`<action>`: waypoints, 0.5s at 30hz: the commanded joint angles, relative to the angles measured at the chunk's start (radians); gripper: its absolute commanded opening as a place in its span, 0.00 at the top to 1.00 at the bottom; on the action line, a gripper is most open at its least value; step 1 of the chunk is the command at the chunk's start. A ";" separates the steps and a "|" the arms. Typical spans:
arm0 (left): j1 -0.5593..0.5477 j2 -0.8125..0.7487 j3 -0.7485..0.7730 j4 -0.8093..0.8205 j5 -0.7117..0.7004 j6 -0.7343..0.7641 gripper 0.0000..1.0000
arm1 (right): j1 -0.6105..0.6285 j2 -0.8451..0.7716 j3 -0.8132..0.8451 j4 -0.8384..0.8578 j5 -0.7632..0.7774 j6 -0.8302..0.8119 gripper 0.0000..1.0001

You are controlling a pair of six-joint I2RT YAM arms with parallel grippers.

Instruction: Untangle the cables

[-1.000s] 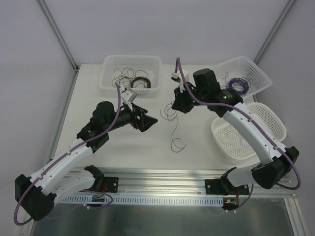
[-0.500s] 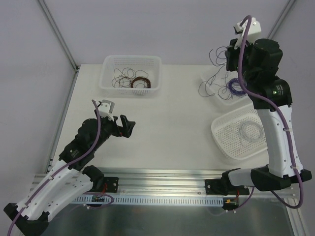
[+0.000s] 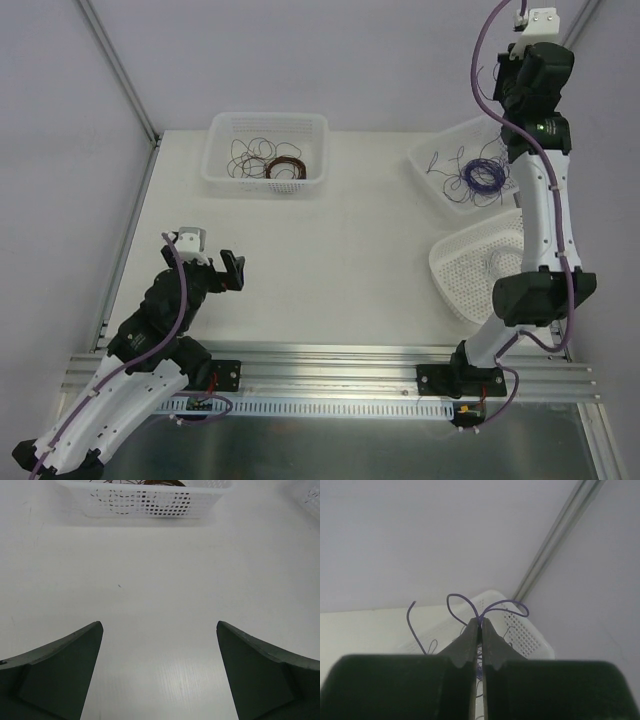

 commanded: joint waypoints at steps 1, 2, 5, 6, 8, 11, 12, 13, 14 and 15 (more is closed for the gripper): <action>-0.005 0.003 -0.003 0.000 -0.068 0.032 0.01 | -0.052 0.071 -0.016 0.104 -0.032 0.035 0.99; -0.003 0.008 0.000 0.001 -0.074 0.044 0.01 | -0.064 0.108 -0.018 0.110 -0.029 0.035 0.99; -0.003 0.023 0.001 0.002 -0.097 0.053 0.01 | -0.083 0.163 -0.024 0.119 -0.035 0.051 0.99; -0.005 0.026 0.001 0.001 -0.100 0.058 0.01 | -0.090 0.174 -0.032 0.116 -0.032 0.062 0.98; -0.003 0.039 0.004 0.002 -0.104 0.062 0.01 | -0.097 0.191 -0.094 0.119 -0.039 0.076 0.97; -0.005 0.060 0.007 0.004 -0.101 0.071 0.01 | -0.109 0.201 -0.182 0.142 -0.048 0.130 0.97; -0.005 0.066 0.007 0.002 -0.097 0.071 0.01 | -0.112 0.214 -0.232 0.141 -0.049 0.163 0.97; -0.003 0.069 0.009 0.004 -0.094 0.071 0.01 | -0.117 0.220 -0.252 0.136 -0.051 0.185 0.96; -0.003 0.075 0.009 0.002 -0.090 0.073 0.01 | -0.124 0.227 -0.272 0.127 -0.060 0.203 0.91; -0.005 0.075 0.010 0.002 -0.088 0.071 0.01 | -0.127 0.237 -0.306 0.113 -0.077 0.220 0.87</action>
